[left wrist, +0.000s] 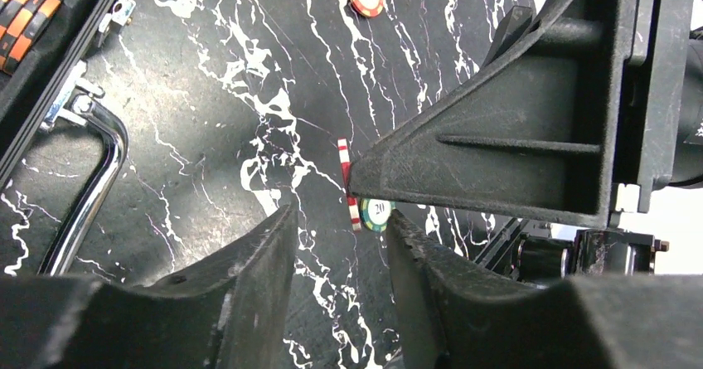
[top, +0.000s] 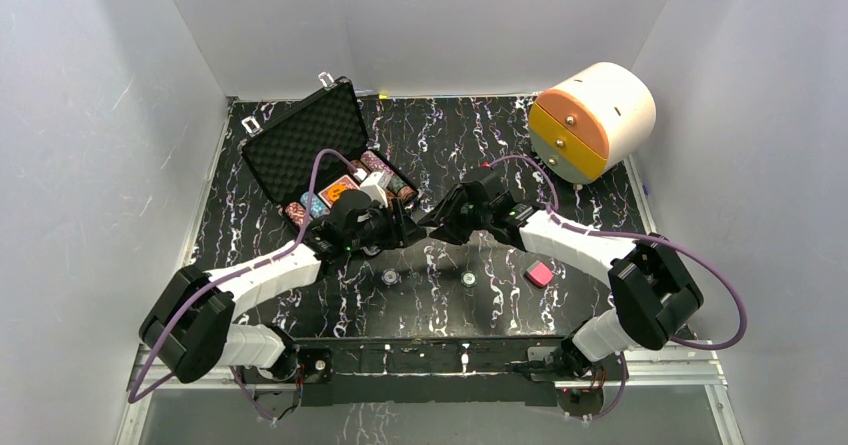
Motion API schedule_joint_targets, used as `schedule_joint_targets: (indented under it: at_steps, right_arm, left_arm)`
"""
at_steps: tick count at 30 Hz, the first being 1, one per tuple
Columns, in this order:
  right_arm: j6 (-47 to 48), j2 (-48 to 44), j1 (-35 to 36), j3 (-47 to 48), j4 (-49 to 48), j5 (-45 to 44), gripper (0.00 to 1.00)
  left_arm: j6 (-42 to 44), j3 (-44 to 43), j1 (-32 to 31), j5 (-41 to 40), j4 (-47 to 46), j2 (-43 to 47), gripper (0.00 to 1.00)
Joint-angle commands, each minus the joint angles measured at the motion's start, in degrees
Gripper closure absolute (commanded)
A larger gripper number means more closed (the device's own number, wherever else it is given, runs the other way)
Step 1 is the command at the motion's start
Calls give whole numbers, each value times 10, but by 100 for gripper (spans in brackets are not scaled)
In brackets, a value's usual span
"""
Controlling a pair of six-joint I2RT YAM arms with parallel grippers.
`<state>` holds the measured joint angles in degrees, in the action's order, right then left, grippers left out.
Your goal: Pack up texas hold em set
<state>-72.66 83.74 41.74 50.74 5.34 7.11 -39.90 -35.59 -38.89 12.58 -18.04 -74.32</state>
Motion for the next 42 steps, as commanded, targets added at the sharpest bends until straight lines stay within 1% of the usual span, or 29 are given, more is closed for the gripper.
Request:
schedule_joint_targets:
  at_steps: [1, 4, 6, 10, 11, 12, 13, 15, 16, 17, 18, 19, 21, 24, 26, 28, 31, 32, 36, 40, 42]
  right_arm:
    - [-17, -2, -4, -2, -43, 28, 53]
    - [-21, -3, -6, -6, -48, 33, 53]
    - [-21, 0, -6, -6, -52, 39, 53]
    - [-17, 4, -6, -5, -47, 47, 53]
    - [-15, 5, -7, -5, -47, 47, 53]
    - [-13, 5, -8, -5, -46, 47, 53]
    - [-10, 5, -9, -4, -47, 45, 51]
    - [6, 5, -17, 5, -42, 44, 43]
    - [18, 3, -23, 10, -32, 43, 36]
    - [34, 1, -31, 23, -17, 39, 26]
    - [47, -3, -38, 33, 4, 29, 19]
    - [62, -10, -46, 44, 26, 12, 14]
    - [89, -32, -61, 52, 53, -28, 9]
    - [119, -81, -79, 40, 64, -82, 9]
    - [133, -106, -87, 27, 66, -100, 9]
    - [145, -124, -90, 19, 73, -108, 10]
    - [155, -143, -90, 2, 80, -103, 11]
    - [157, -156, -90, -17, 84, -98, 11]
    - [158, -167, -91, -36, 86, -97, 11]
    - [161, -170, -91, -39, 92, -102, 11]
    - [162, -168, -91, -37, 93, -104, 11]
  left_arm:
    - [0, -6, -1, -26, -33, 1, 61]
    - [0, -9, -1, -37, -33, -4, 69]
    - [-2, -11, -2, -40, -37, -5, 76]
    - [2, -13, -1, -23, -56, -3, 89]
    - [8, -14, -1, -21, -58, -4, 93]
    - [16, -17, -1, -18, -59, -4, 100]
    - [24, -20, -1, -16, -55, -4, 100]
    - [48, -31, -1, -19, -33, -6, 100]
    - [65, -38, -1, -25, -15, -5, 100]
    - [86, -46, -1, -30, 7, -2, 100]
    - [119, -57, -1, -39, 28, -1, 100]
    - [150, -71, 0, -51, 51, -2, 100]
    - [210, -104, 9, -61, 92, -13, 100]
    - [290, -174, 53, -52, 140, -57, 100]
    - [321, -219, 86, -27, 163, -90, 100]
    - [353, -260, 102, -23, 187, -123, 100]
    - [406, -319, 108, -50, 240, -180, 100]
    - [434, -358, 115, -66, 267, -216, 100]
    - [466, -401, 120, -66, 298, -263, 100]
    - [490, -437, 121, -106, 321, -296, 100]
    - [499, -450, 123, -112, 331, -305, 100]
